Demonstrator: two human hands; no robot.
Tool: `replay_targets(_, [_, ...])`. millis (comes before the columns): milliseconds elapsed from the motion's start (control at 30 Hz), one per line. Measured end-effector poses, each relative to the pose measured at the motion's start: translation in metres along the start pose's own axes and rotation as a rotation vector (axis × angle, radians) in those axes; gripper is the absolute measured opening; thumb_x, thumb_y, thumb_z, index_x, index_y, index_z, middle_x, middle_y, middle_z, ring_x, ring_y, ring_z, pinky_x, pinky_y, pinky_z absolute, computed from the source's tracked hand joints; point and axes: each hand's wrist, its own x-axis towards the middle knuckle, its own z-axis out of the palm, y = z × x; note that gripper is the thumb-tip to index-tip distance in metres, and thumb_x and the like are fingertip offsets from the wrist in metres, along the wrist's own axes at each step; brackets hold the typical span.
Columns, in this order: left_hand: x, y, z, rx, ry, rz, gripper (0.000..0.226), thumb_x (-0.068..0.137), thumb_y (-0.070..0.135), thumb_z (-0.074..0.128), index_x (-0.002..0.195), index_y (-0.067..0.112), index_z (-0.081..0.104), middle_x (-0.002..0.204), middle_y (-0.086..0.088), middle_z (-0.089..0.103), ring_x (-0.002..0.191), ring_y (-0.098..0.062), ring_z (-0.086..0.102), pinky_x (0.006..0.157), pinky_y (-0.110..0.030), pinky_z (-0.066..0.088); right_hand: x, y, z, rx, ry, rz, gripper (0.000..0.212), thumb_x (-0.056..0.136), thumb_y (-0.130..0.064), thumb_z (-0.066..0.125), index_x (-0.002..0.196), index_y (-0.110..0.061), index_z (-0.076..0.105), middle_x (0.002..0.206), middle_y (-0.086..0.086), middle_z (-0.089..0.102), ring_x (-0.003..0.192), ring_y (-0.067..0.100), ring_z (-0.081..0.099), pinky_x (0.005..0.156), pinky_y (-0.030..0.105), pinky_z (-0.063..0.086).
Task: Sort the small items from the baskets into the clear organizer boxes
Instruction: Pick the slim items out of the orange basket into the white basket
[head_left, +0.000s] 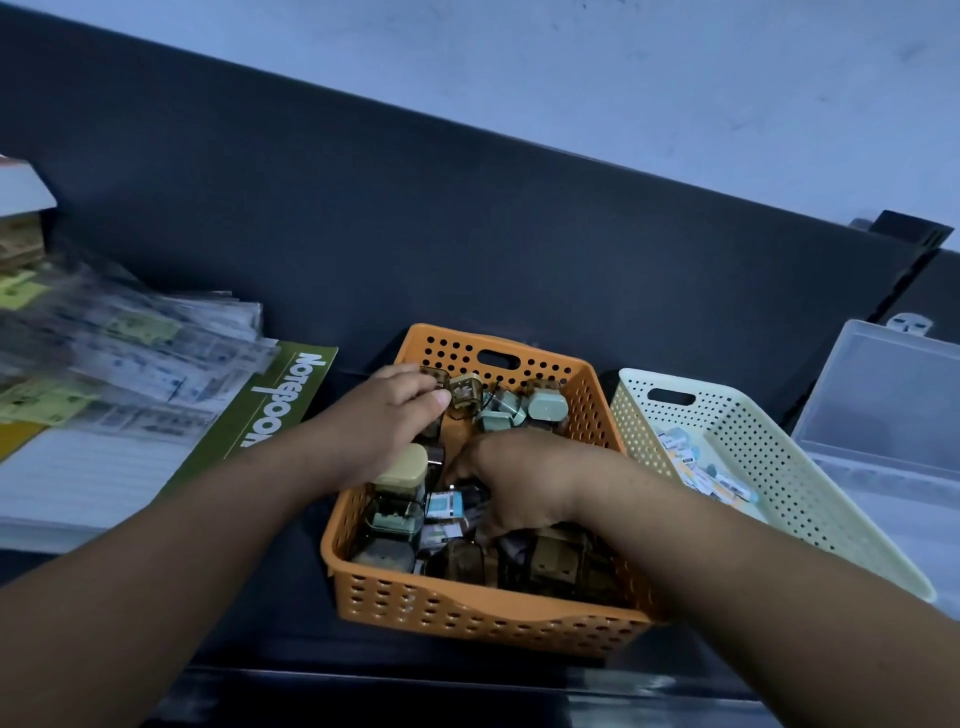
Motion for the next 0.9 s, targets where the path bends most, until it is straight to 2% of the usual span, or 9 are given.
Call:
replay_targets(67, [0.0, -0.001, 0.0, -0.005, -0.002, 0.0, 0.053, 0.098, 0.046, 0.036, 0.146, 0.023, 0.035, 0.158, 0.01, 0.015, 0.144, -0.007, 0.012, 0.11, -0.026, 0.01, 0.004, -0.002, -0.002, -0.049, -0.023, -0.014, 0.057, 0.08, -0.03, 0.073, 0.133, -0.027, 0.053, 0.114, -0.001, 0.064, 0.099, 0.022, 0.06, 0.085, 0.034, 0.053])
replay_targets(133, [0.001, -0.001, 0.0, -0.011, 0.002, 0.001, 0.053, 0.098, 0.045, 0.037, 0.146, 0.023, 0.035, 0.158, 0.01, 0.015, 0.144, -0.007, 0.012, 0.11, -0.025, 0.01, 0.008, -0.006, -0.003, -0.099, -0.015, -0.005, 0.046, 0.079, -0.029, 0.074, 0.121, -0.019, 0.06, 0.097, -0.001, 0.064, 0.087, 0.021, 0.061, 0.076, 0.032, 0.055])
replay_targets(200, [0.001, -0.001, 0.001, -0.017, 0.004, 0.005, 0.053, 0.098, 0.045, 0.037, 0.146, 0.023, 0.036, 0.158, 0.011, 0.015, 0.143, -0.006, 0.012, 0.109, -0.025, 0.01, 0.01, -0.007, -0.003, -0.144, 0.012, 0.001, 0.032, 0.08, -0.028, 0.073, 0.106, -0.015, 0.059, 0.081, -0.002, 0.056, 0.079, 0.02, 0.058, 0.067, 0.029, 0.05])
replay_targets(233, [0.001, -0.001, 0.001, -0.022, 0.005, 0.006, 0.053, 0.098, 0.045, 0.037, 0.146, 0.023, 0.036, 0.157, 0.011, 0.015, 0.143, -0.006, 0.012, 0.108, -0.024, 0.01, 0.011, -0.007, -0.004, -0.151, 0.025, 0.004, 0.03, 0.08, -0.03, 0.074, 0.102, -0.016, 0.058, 0.079, -0.003, 0.054, 0.079, 0.02, 0.057, 0.066, 0.029, 0.049])
replay_targets(367, [0.001, -0.002, 0.0, -0.037, 0.009, 0.003, 0.053, 0.098, 0.046, 0.037, 0.145, 0.023, 0.037, 0.157, 0.012, 0.016, 0.143, -0.005, 0.013, 0.109, -0.025, 0.011, 0.011, -0.002, -0.005, -0.117, 0.036, -0.015, 0.05, 0.075, -0.038, 0.075, 0.12, -0.024, 0.058, 0.1, -0.002, 0.064, 0.091, 0.022, 0.06, 0.079, 0.034, 0.054])
replay_targets(533, [0.001, -0.003, 0.001, -0.033, 0.009, 0.004, 0.053, 0.098, 0.046, 0.036, 0.145, 0.023, 0.037, 0.157, 0.012, 0.016, 0.143, -0.005, 0.013, 0.11, -0.026, 0.011, 0.009, 0.006, -0.004, 0.005, 0.077, -0.052, 0.054, 0.074, -0.033, 0.077, 0.123, -0.031, 0.055, 0.104, -0.005, 0.064, 0.093, 0.02, 0.058, 0.076, 0.029, 0.048])
replay_targets(667, [0.0, -0.002, 0.001, -0.03, 0.008, 0.007, 0.052, 0.099, 0.046, 0.034, 0.146, 0.023, 0.036, 0.157, 0.012, 0.016, 0.143, -0.005, 0.013, 0.11, -0.026, 0.01, 0.01, 0.008, -0.001, -0.061, 0.077, -0.07, 0.061, 0.077, -0.038, 0.073, 0.134, -0.033, 0.051, 0.117, -0.005, 0.064, 0.103, 0.02, 0.057, 0.085, 0.031, 0.049])
replay_targets(800, [0.0, 0.0, 0.001, -0.026, 0.006, 0.004, 0.052, 0.099, 0.046, 0.033, 0.146, 0.023, 0.036, 0.157, 0.011, 0.016, 0.143, -0.006, 0.013, 0.107, -0.024, 0.01, 0.009, 0.011, -0.001, -0.004, 0.08, -0.086, 0.035, 0.079, -0.035, 0.07, 0.114, -0.034, 0.062, 0.099, -0.008, 0.063, 0.087, 0.016, 0.054, 0.069, 0.026, 0.043])
replay_targets(900, [0.0, 0.0, 0.001, -0.019, 0.008, 0.002, 0.052, 0.099, 0.045, 0.034, 0.145, 0.022, 0.037, 0.157, 0.01, 0.017, 0.143, -0.006, 0.014, 0.107, -0.024, 0.011, 0.009, 0.013, 0.001, 0.064, 0.081, -0.089, 0.022, 0.081, -0.03, 0.069, 0.102, -0.031, 0.065, 0.092, -0.01, 0.063, 0.085, 0.015, 0.057, 0.073, 0.028, 0.049])
